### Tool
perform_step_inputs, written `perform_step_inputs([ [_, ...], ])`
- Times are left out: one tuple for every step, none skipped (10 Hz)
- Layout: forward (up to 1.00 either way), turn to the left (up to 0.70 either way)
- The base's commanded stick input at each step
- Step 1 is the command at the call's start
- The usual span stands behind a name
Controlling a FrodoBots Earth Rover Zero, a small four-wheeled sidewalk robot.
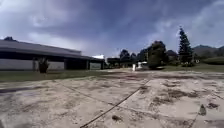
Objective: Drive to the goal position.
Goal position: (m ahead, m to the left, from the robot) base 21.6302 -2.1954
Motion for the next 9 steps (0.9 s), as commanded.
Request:
perform_step_inputs([
  [0.70,0.00],
  [0.70,-0.15],
  [0.70,-0.31],
  [0.70,-0.35],
  [0.70,-0.35],
  [0.70,-0.35],
  [0.70,-0.19],
  [0.70,0.00],
  [0.70,0.00],
])
